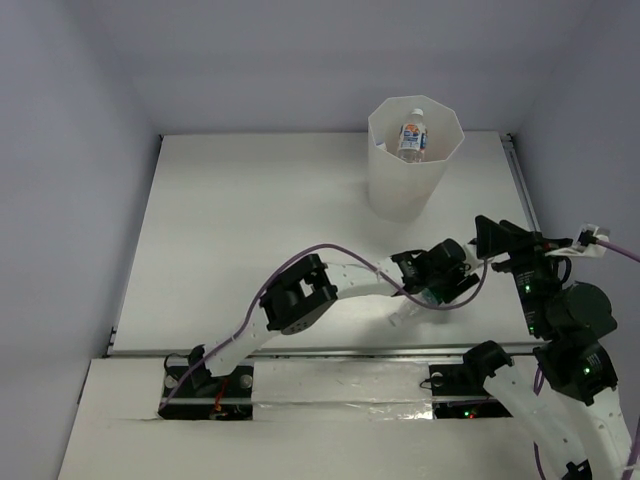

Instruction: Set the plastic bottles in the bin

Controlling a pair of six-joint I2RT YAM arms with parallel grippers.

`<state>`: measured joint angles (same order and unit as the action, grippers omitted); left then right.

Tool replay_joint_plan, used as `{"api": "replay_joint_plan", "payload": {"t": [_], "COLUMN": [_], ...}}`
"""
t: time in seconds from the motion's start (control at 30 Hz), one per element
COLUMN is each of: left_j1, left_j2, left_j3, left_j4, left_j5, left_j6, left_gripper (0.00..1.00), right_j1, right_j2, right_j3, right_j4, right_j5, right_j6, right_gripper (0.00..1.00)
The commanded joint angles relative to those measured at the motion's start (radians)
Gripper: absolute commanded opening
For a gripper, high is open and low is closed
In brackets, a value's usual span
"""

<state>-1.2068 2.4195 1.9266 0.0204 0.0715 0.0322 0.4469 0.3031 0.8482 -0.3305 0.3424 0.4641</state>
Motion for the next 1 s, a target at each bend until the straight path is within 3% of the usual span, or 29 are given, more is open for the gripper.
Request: {"api": "replay_joint_plan", "payload": {"t": [0.0, 0.23, 0.37, 0.5, 0.63, 0.97], "left_j1": [0.01, 0.046, 0.114, 0.228, 0.323, 0.518], "left_j2": [-0.137, -0.55, -0.739, -0.858, -0.818, -0.272], "left_j3": [-0.087, -0.335, -0.423, -0.446, -0.322, 0.448], "left_j4": [0.053, 0.2, 0.314, 0.456, 0.527, 0.585], "left_j5": [-0.105, -0.114, -0.107, 0.002, 0.008, 0.025], "left_j6": [0.026, 0.011, -0.024, -0.124, -0.173, -0.399], "left_gripper": [0.43, 0.41, 0.41, 0.39, 0.39, 0.39], "right_j1": [0.009, 0.009, 0.009, 0.009, 0.009, 0.009], "right_j2": [0.011, -0.019, -0.076, -0.087, -0.053, -0.016], "right_j3": [0.015, 0.032, 0.023, -0.003, -0.015, -0.107], "right_j4": [0.028, 0.022, 0.024, 0.028, 0.011, 0.059], "right_j5": [-0.029, -0.01, 0.026, 0.012, -0.032, -0.149], "right_j6": [0.008, -0.002, -0.002, -0.002, 0.015, 0.054], "right_gripper": [0.73, 0.73, 0.73, 0.72, 0.71, 0.7]}}
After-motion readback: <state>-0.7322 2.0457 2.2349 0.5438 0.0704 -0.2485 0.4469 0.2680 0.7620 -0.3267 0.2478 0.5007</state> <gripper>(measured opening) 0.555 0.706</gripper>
